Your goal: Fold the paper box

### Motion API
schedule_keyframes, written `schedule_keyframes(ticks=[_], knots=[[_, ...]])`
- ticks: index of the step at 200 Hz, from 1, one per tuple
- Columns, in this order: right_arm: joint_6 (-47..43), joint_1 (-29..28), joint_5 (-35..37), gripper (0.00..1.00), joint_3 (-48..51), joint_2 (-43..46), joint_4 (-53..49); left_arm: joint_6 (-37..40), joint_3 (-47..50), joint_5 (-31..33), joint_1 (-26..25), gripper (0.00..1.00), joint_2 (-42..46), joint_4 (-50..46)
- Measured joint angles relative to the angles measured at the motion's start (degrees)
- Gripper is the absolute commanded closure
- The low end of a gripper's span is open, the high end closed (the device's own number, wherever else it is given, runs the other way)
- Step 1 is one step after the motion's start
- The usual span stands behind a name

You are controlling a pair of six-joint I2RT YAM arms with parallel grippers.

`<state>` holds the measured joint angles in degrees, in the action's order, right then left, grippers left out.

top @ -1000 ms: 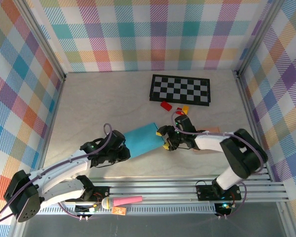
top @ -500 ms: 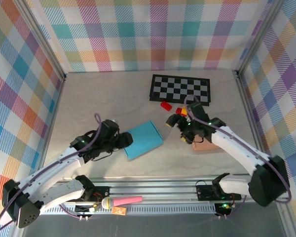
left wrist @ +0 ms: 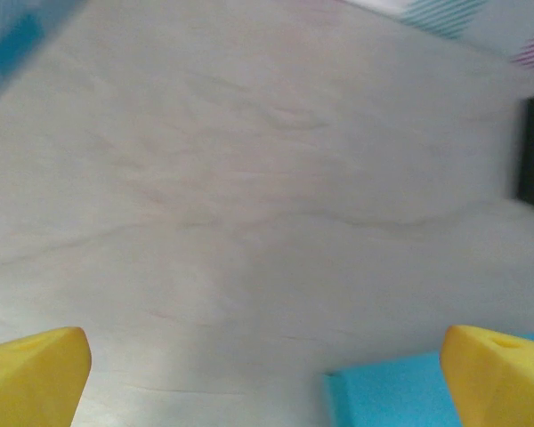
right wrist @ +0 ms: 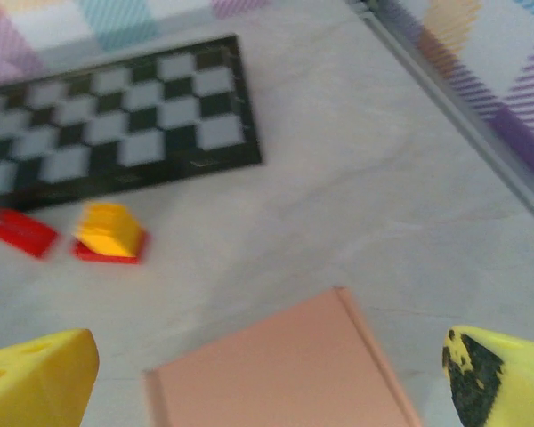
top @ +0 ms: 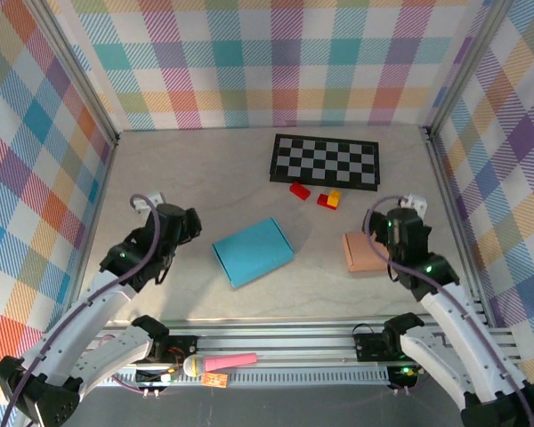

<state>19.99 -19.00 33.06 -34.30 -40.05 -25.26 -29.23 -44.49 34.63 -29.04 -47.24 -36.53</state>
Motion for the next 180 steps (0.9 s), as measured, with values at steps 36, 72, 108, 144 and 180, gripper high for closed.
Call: schedule_keyframes(ticks=[36, 72, 108, 144, 180], knots=[[-7.4, 3.8, -0.2, 0.01, 13.5, -2.6, 11.0, 9.4, 17.3, 3.4, 4.9, 0.0, 6.1, 10.2], [-12.2, 8.5, -7.5, 0.01, 17.5, -11.8, 25.6, 17.2, 21.7, -2.1, 12.6, 0.0, -0.1, 23.7], [-15.4, 14.2, -16.6, 0.01, 17.2, -24.1, 41.0, 21.6, 22.6, -10.3, 19.5, 0.0, -15.2, 38.6], [-16.7, 17.2, -24.1, 0.01, 14.4, -36.2, 55.3, 25.7, 21.4, -17.6, 23.2, 0.0, -27.7, 53.3], [-17.6, 17.9, -28.4, 0.01, 13.2, -44.6, 67.3, 26.5, 20.1, -23.3, 27.1, 0.0, -35.6, 67.5]])
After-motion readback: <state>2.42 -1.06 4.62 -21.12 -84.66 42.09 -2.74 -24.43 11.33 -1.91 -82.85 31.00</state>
